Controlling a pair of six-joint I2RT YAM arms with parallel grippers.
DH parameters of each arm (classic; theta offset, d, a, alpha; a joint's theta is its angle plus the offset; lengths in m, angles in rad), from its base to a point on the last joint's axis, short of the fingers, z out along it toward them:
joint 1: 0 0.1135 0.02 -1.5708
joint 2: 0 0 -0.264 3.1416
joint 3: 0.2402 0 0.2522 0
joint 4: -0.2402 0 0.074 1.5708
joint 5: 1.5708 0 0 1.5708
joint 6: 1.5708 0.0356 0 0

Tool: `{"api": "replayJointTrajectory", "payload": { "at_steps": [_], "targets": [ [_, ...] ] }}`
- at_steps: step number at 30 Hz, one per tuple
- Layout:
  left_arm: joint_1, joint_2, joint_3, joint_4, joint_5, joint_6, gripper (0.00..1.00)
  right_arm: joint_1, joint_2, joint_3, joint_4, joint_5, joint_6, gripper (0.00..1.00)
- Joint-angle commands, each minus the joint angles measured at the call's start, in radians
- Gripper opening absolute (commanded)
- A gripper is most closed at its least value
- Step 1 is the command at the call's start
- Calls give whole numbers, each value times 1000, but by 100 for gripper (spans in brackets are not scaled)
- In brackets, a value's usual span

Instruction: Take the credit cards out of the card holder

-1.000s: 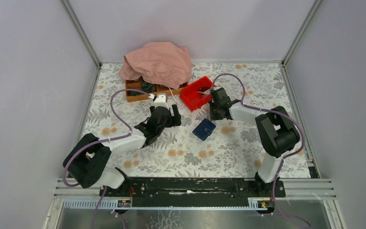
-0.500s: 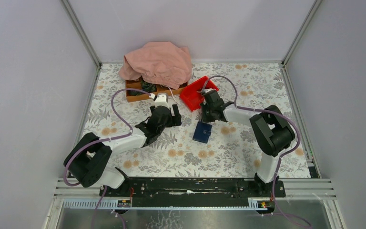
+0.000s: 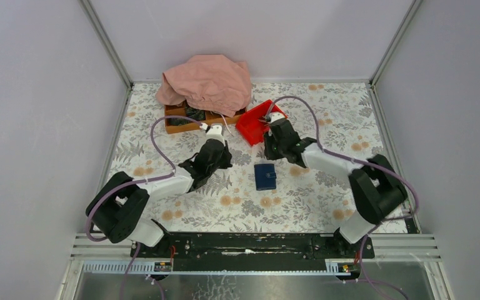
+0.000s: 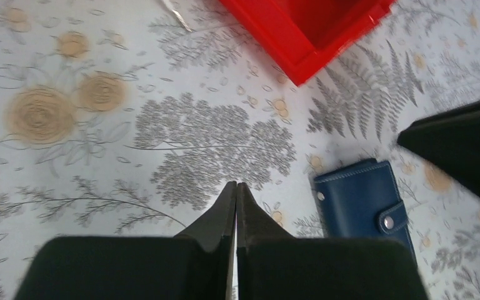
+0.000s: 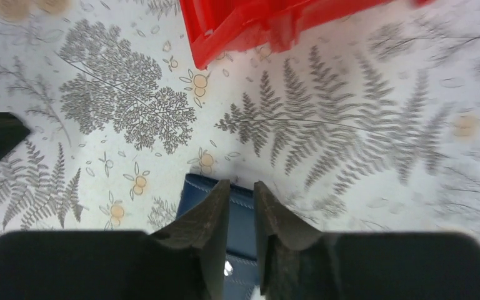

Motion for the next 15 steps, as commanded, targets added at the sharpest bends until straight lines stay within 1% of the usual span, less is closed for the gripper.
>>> {"api": "replayJointTrajectory", "payload": {
  "at_steps": [1,4,5,8,10,12,13,14,15],
  "targets": [
    [-14,41,38,80,177,50,0,29,-224,-71,60,222,-77,38],
    [-38,88,75,82,246,69,0,42,-286,-115,33,330,-83,54],
    [-40,105,76,94,274,58,0,42,-294,-126,23,355,-77,55],
    [-41,139,73,145,354,30,0,50,-292,-165,25,433,-91,56],
    [-42,155,74,170,397,13,0,75,-296,-198,41,543,-110,56],
    [-41,166,69,197,421,-5,0,122,-334,-247,107,632,-143,57],
    [-41,167,66,205,428,-10,0,141,-367,-282,164,651,-163,60],
    [-40,168,64,212,432,-11,0,154,-407,-322,227,629,-183,66],
    [-40,170,64,217,435,-12,0,157,-446,-361,284,583,-194,68]
  ]
}}
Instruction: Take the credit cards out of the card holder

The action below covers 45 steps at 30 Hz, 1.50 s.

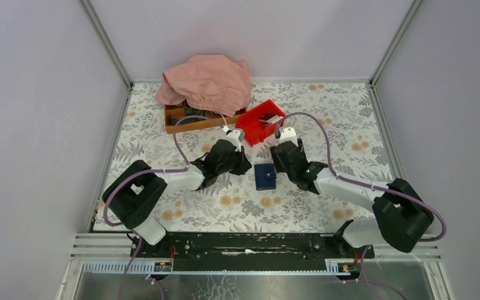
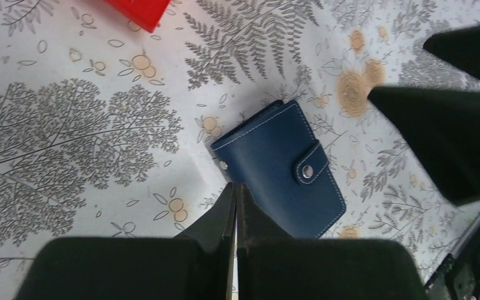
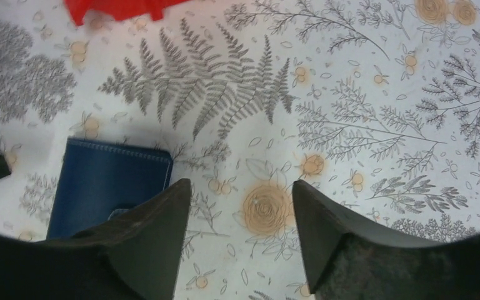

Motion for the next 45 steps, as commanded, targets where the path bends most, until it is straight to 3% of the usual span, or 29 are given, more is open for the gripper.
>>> {"api": "replayJointTrajectory", "payload": {
  "at_steps": [1,4,7,9,15,29,35,45],
  "targets": [
    [-1,9,11,112,77,-24,0,55,-168,-139,275,38,-80,74],
    [-3,16,11,117,79,-26,0,55,-179,-199,362,10,-73,78],
    [-1,38,14,122,86,-34,0,55,-87,-148,294,45,-48,64],
    [-1,65,23,125,91,-45,0,54,-20,-80,204,37,-20,62],
    [-1,97,37,114,88,-62,0,53,-50,-132,315,-255,-22,71],
    [-1,123,76,18,-11,-60,0,52,29,-69,222,-485,24,74],
    [-1,112,76,1,-31,-65,0,54,36,-83,191,-466,47,66],
    [-2,106,77,-10,-40,-65,0,53,81,-62,119,-412,26,68]
  ]
}}
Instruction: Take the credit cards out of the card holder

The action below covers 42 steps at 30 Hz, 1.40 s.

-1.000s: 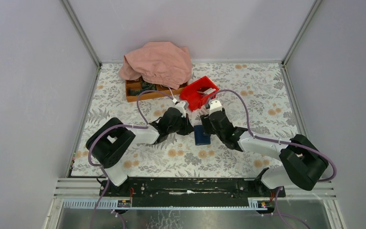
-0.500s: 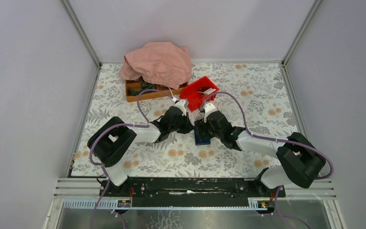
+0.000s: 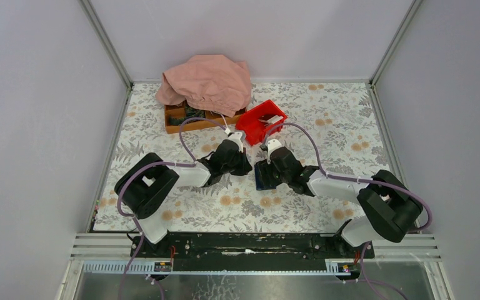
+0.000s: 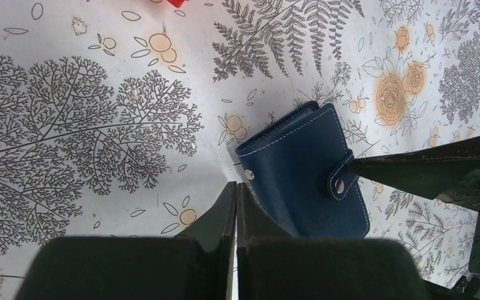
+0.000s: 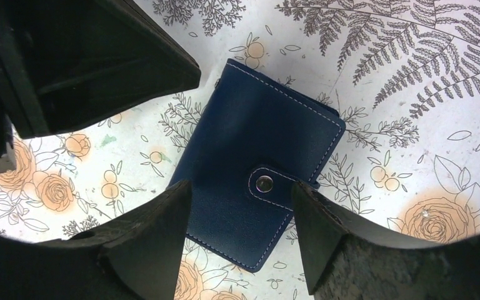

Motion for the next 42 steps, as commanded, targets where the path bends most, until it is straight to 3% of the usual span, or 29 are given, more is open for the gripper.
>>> {"api": "replayJointTrajectory", "payload": {
  "at_steps": [1,7,11,17,25,39,42],
  "targets": [
    [-1,-12,29,-6,-22,0,0,2,23,49,-28,34,-5,68],
    [-2,-15,31,-12,-26,4,0,2,53,62,-48,40,-3,65],
    [-1,-17,31,-14,-28,4,0,2,67,60,-63,61,27,57],
    [1,-21,30,-17,-26,4,0,1,86,69,-79,75,45,30],
    [1,-34,27,-20,-30,5,0,1,92,77,-83,77,59,1],
    [1,-53,22,-23,-42,8,0,-47,-59,35,-68,45,108,0],
    [1,-66,15,-23,-63,-3,4,-75,-90,21,-79,42,114,0]
  ]
}}
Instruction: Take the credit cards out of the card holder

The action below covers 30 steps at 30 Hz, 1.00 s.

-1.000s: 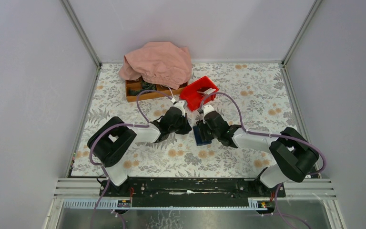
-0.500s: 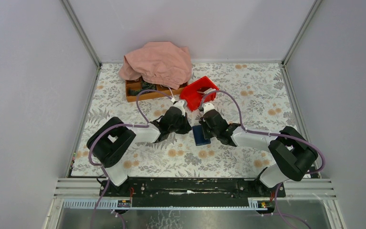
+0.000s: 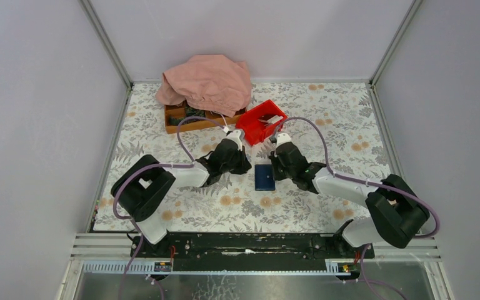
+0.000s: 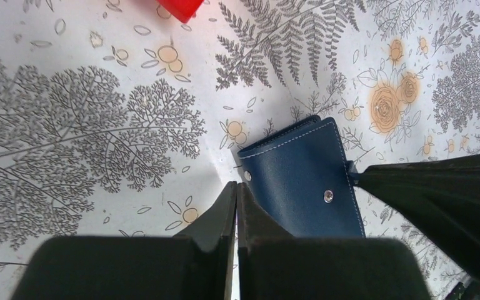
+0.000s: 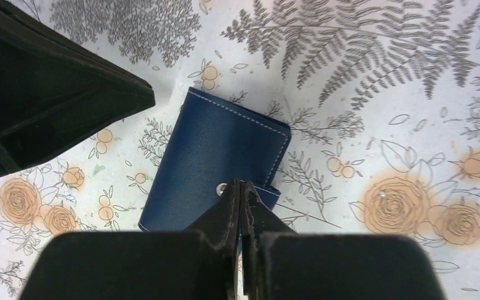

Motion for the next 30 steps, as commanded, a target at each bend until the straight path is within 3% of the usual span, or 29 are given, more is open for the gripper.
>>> {"api": "replayJointTrajectory", "payload": {
  "at_steps": [1,7,9,14,16,30],
  "targets": [
    [0,-43,9,-2,-49,-11,8,-41,-72,-16,-20,-16,29,0],
    [0,-87,-17,24,-68,-22,41,-46,-168,-33,-11,-73,24,0],
    [0,-94,-17,18,-70,-21,44,-46,-194,-7,-34,-99,7,0],
    [0,-130,-24,5,-87,-25,77,-45,-223,53,-85,-131,-22,0],
    [0,-149,-30,2,-96,-22,85,-45,-226,64,-87,-138,-21,0],
    [1,-243,-65,2,-155,-12,87,-46,-223,140,-87,-248,-2,0]
  ]
}}
